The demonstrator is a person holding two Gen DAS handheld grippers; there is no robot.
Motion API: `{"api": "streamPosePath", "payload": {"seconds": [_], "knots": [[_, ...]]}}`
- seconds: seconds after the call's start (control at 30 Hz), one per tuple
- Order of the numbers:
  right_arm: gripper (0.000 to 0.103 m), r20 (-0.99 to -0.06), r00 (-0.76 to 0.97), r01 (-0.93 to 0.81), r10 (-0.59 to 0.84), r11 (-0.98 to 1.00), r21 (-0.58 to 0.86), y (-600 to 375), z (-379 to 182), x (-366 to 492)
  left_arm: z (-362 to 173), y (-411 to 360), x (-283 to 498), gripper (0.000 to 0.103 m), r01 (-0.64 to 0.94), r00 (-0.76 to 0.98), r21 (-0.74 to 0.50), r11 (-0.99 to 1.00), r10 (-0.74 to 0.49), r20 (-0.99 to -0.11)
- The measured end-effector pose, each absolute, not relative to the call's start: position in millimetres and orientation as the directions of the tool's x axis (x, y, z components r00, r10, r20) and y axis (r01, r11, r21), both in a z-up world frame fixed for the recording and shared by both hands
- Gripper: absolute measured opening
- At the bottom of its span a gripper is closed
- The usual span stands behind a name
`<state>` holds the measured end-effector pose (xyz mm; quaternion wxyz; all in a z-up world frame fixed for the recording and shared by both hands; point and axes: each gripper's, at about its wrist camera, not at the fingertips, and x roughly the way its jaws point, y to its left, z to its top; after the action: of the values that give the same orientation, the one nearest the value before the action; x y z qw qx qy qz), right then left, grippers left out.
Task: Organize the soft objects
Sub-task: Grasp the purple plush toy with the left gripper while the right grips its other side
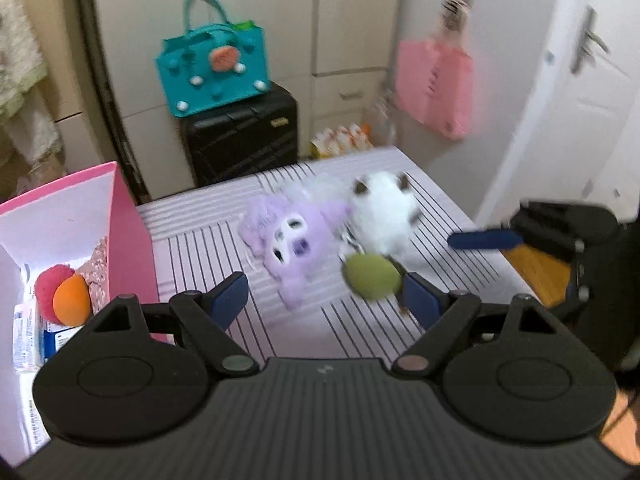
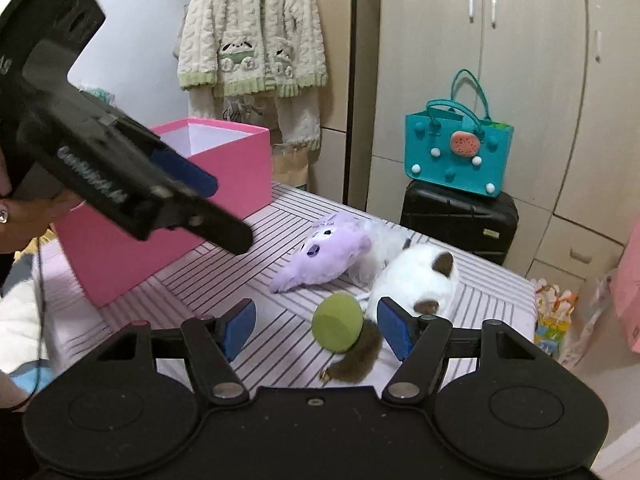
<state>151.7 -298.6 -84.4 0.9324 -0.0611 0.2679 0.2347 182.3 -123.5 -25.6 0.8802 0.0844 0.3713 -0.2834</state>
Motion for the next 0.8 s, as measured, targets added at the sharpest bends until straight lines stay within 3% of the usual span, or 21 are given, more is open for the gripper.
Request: {"api": "streamPosePath", "payload": {"seconds": [0.17,0.3,0.4,0.8], "knots": [[0.072,-0.545,0.754,-0.501,0.366,0.857,-0.118,-276,-96,184,-40,-131,208,0.084,0.465,0.61,-0.101,0.88,-0.401,-0.683],[0.076,-0.546,0.759,-0.52,0.355,0.835,-0.181,-263,-101,207,-55,-131,230,0.082,0.407,0.575,-0.21,0.889,-0.428,-0.697],[0.086,-0.536,0.77,-0.515,0.346,0.833,-0.203,-256,-104,220,-66,-127,244,0.082,0.36,0.564,-0.283,0.889,-0.449,-0.693],[0.086,-0.562,0.75,-0.541,0.35,0.813,-0.215,-243,-118,242,-103,-121,278,0.081,0.224,0.556,-0.402,0.888,-0.455,-0.695]]}}
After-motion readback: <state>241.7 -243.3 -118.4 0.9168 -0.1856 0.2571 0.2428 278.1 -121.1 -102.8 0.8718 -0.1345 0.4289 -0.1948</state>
